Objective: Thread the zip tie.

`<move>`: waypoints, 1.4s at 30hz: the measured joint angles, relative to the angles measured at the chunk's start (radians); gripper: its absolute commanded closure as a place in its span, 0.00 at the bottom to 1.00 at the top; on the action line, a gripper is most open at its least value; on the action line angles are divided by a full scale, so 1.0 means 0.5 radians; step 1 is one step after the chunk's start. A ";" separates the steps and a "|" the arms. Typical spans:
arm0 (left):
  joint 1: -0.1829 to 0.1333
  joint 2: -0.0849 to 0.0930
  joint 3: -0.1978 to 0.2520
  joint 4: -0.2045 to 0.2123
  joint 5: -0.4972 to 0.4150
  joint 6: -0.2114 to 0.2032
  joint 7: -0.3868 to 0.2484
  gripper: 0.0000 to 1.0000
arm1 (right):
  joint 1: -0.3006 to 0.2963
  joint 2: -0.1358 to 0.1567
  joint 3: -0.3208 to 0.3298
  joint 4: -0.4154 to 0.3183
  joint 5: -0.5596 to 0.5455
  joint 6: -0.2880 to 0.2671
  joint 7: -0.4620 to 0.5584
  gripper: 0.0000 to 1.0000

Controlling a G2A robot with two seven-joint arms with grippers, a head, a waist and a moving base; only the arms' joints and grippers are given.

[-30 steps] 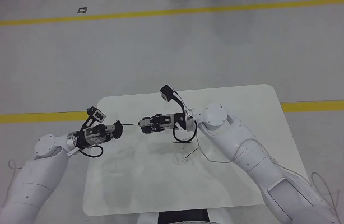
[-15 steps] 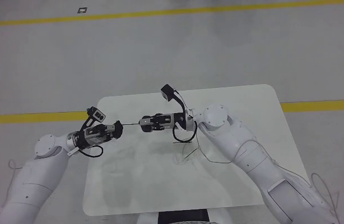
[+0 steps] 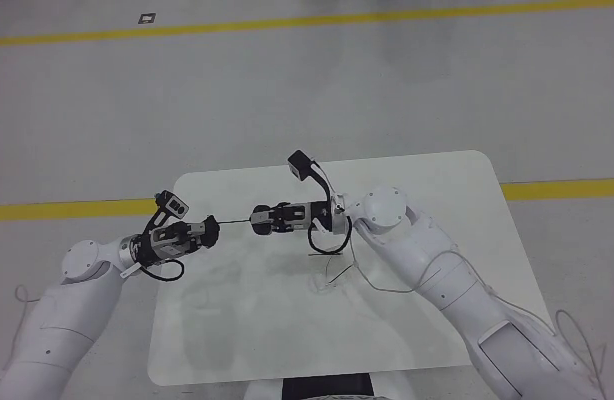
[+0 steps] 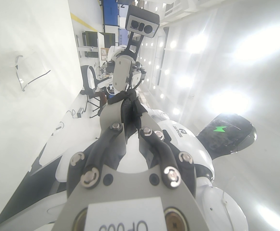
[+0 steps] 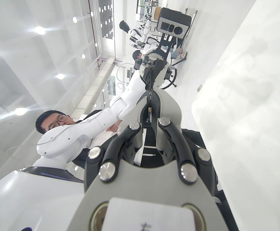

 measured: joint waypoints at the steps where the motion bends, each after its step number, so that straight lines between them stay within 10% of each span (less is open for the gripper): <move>1: 0.000 0.000 0.000 0.000 0.000 0.000 0.000 0.00 | 0.000 0.000 0.001 0.000 0.000 0.003 0.000 1.00; 23: 0.003 -0.001 0.001 -0.003 -0.001 -0.001 0.006 0.00 | 0.002 -0.010 0.014 0.052 0.063 0.029 -0.033 1.00; 30: 0.031 -0.010 0.074 -0.040 0.057 -0.131 -0.001 0.00 | -0.041 -0.017 0.025 0.051 0.247 0.041 0.066 1.00; 42: -0.071 -0.002 0.167 -0.023 0.037 -0.135 0.000 0.00 | 0.015 -0.053 -0.056 0.158 0.307 0.041 0.151 1.00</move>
